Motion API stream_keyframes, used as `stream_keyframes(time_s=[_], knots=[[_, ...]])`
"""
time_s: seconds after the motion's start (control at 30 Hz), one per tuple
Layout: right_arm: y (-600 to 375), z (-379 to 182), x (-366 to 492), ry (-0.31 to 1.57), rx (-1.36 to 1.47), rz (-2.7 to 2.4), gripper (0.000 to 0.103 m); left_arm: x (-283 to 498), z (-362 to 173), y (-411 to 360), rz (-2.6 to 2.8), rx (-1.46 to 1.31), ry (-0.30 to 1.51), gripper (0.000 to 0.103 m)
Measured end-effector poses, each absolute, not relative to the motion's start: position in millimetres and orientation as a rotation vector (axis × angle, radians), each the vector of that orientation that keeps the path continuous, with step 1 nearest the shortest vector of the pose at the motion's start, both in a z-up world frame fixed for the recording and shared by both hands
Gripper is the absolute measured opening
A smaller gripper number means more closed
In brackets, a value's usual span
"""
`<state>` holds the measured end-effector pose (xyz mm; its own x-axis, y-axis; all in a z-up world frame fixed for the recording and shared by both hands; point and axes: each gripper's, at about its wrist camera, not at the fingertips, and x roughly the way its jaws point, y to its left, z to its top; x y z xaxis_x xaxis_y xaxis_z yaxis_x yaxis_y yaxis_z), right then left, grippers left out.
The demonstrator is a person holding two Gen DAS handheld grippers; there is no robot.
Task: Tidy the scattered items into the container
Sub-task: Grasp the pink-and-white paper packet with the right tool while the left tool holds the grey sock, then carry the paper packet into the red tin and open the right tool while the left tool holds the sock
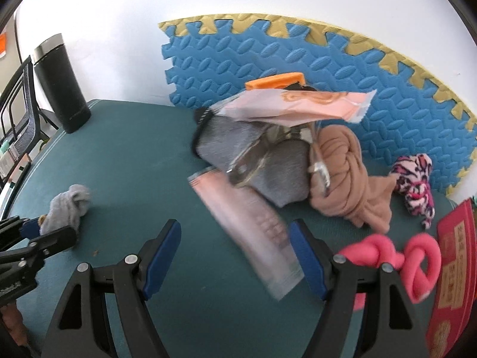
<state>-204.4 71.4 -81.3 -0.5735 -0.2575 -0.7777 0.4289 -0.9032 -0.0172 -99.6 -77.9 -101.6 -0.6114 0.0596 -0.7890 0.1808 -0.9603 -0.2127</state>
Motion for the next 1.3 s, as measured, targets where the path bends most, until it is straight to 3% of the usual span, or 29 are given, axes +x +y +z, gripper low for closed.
stream_keyframes(time_s=[0.23, 0.3, 0.4, 0.47, 0.8, 1.3], knots=[[69, -89, -215, 0.309, 1.179, -2.47, 0.075, -113, -104, -97, -2.777, 1.383, 0.39, 0.042], [67, -86, -211, 0.318, 1.174, -2.465, 0.052, -117, -104, -103, -2.792, 1.398, 0.385, 0.042], [64, -84, -204, 0.33, 1.186, -2.45, 0.04, -115, -103, -102, -2.794, 1.41, 0.398, 0.042], [64, -83, -198, 0.322, 1.195, -2.44, 0.038, -111, -100, -98, -2.8, 1.412, 0.396, 0.042], [106, -62, -143, 0.023, 1.214, -2.391, 0.037, -86, -79, -75, -2.851, 1.4, 0.343, 0.042], [248, 44, -51, -0.278, 0.909, -2.803, 0.037, -50, -48, 2, -3.003, 1.434, 0.171, 0.042]])
